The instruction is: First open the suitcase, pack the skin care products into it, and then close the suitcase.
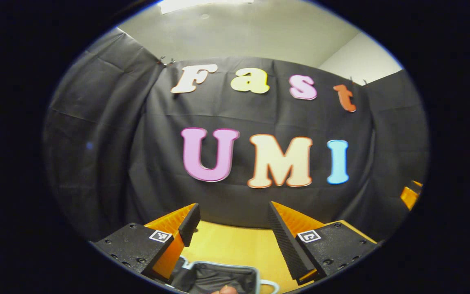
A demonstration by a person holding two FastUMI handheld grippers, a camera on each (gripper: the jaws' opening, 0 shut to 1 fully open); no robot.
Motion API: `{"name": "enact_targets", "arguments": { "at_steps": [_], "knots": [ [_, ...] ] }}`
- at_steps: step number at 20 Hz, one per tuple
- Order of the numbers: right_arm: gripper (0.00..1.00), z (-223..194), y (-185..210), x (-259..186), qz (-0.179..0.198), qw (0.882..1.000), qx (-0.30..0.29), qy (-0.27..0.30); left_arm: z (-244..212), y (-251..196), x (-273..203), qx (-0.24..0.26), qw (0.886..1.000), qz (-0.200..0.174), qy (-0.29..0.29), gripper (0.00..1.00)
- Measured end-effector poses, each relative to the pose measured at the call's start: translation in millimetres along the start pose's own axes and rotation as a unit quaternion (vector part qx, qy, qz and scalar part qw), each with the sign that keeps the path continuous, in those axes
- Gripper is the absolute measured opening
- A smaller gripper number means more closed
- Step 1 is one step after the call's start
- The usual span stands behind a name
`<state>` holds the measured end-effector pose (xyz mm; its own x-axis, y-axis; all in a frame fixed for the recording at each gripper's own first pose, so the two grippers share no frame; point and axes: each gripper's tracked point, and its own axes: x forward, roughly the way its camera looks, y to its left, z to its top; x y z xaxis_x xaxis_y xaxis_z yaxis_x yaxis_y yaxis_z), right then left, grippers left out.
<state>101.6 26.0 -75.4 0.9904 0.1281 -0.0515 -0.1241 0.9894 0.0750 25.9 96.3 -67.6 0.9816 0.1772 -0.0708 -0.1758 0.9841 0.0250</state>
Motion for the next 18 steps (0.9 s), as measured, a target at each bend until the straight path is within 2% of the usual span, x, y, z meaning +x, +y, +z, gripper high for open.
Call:
{"name": "enact_targets", "arguments": {
  "at_steps": [6, 10, 11, 13, 18],
  "knots": [
    [0.98, -9, -50, -18, 0.007, 1.000, 0.005, 0.012, -33, -125, -26, 0.001, 0.996, -0.079, 0.037, 0.96],
    [1.00, -19, -72, -29, 0.014, 1.000, 0.005, 0.023, -95, -176, -45, 0.016, 0.988, -0.109, 0.106, 0.96],
    [0.98, -25, -75, -31, 0.017, 0.999, 0.005, 0.028, -111, -186, -50, 0.016, 0.986, -0.114, 0.122, 0.96],
    [0.98, -31, -79, -37, 0.025, 0.999, -0.001, 0.037, -147, -202, -62, 0.016, 0.980, -0.120, 0.158, 0.96],
    [0.98, -41, -89, -44, 0.030, 0.998, -0.010, 0.046, -244, -228, -92, 0.025, 0.952, -0.140, 0.271, 0.96]
  ]
}}
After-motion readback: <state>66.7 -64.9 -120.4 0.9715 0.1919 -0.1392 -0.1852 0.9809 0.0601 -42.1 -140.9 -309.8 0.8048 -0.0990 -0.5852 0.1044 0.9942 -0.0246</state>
